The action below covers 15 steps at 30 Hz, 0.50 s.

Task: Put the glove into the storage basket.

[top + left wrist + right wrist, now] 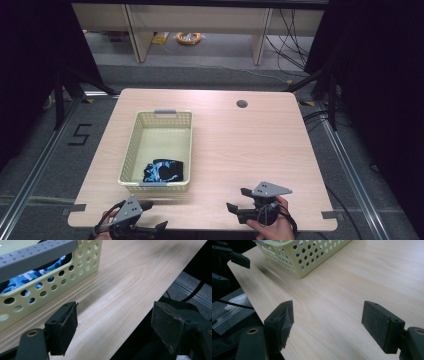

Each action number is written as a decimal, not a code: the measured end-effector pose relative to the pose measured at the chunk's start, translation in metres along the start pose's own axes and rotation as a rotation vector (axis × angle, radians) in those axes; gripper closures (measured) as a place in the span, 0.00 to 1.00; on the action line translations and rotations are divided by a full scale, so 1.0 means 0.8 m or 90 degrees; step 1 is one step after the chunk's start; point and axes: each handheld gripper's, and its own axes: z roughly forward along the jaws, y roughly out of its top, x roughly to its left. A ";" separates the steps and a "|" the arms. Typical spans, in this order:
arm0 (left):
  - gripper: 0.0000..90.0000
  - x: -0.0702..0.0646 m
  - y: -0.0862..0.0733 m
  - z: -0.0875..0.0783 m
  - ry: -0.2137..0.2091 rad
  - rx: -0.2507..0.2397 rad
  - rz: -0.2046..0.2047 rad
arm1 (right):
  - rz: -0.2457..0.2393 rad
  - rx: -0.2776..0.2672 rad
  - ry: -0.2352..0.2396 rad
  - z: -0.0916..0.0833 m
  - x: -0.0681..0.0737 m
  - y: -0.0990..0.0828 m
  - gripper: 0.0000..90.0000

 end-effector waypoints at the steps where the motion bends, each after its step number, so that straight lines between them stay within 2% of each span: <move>1: 0.23 -0.004 -0.001 0.003 0.001 -0.018 -0.019 | 0.018 0.015 -0.010 -0.002 0.005 -0.002 0.28; 2: 0.23 -0.001 0.000 0.000 -0.005 -0.003 -0.002 | 0.009 0.012 -0.010 -0.002 0.004 -0.004 0.28; 3: 0.23 -0.001 -0.001 0.002 -0.004 -0.010 0.003 | 0.001 0.004 -0.007 0.000 0.003 -0.007 0.28; 7: 0.23 -0.002 -0.002 0.003 -0.010 -0.009 0.004 | 0.002 0.018 -0.010 -0.006 0.005 -0.013 0.27; 9: 0.22 0.000 -0.002 0.004 -0.001 0.002 0.018 | 0.006 0.016 -0.006 -0.007 0.006 -0.016 0.27; 10: 0.22 -0.002 -0.003 0.006 -0.009 -0.010 0.001 | 0.005 0.016 -0.005 -0.008 0.005 -0.017 0.27; 11: 0.22 -0.001 -0.004 0.007 -0.001 -0.007 0.005 | 0.033 0.032 -0.011 -0.011 0.010 -0.019 0.27; 12: 0.22 0.001 -0.003 0.004 -0.007 0.019 0.020 | 0.025 0.022 -0.005 -0.010 0.009 -0.021 0.27; 13: 0.22 -0.002 -0.005 0.007 -0.005 0.009 -0.002 | 0.009 0.024 -0.012 -0.011 0.006 -0.022 0.27; 14: 0.22 -0.003 -0.005 0.009 -0.008 0.003 -0.009 | 0.025 0.035 -0.011 -0.012 0.009 -0.024 0.27; 15: 0.22 -0.003 -0.006 0.011 -0.002 -0.003 0.006 | 0.025 0.033 -0.011 -0.012 0.010 -0.025 0.27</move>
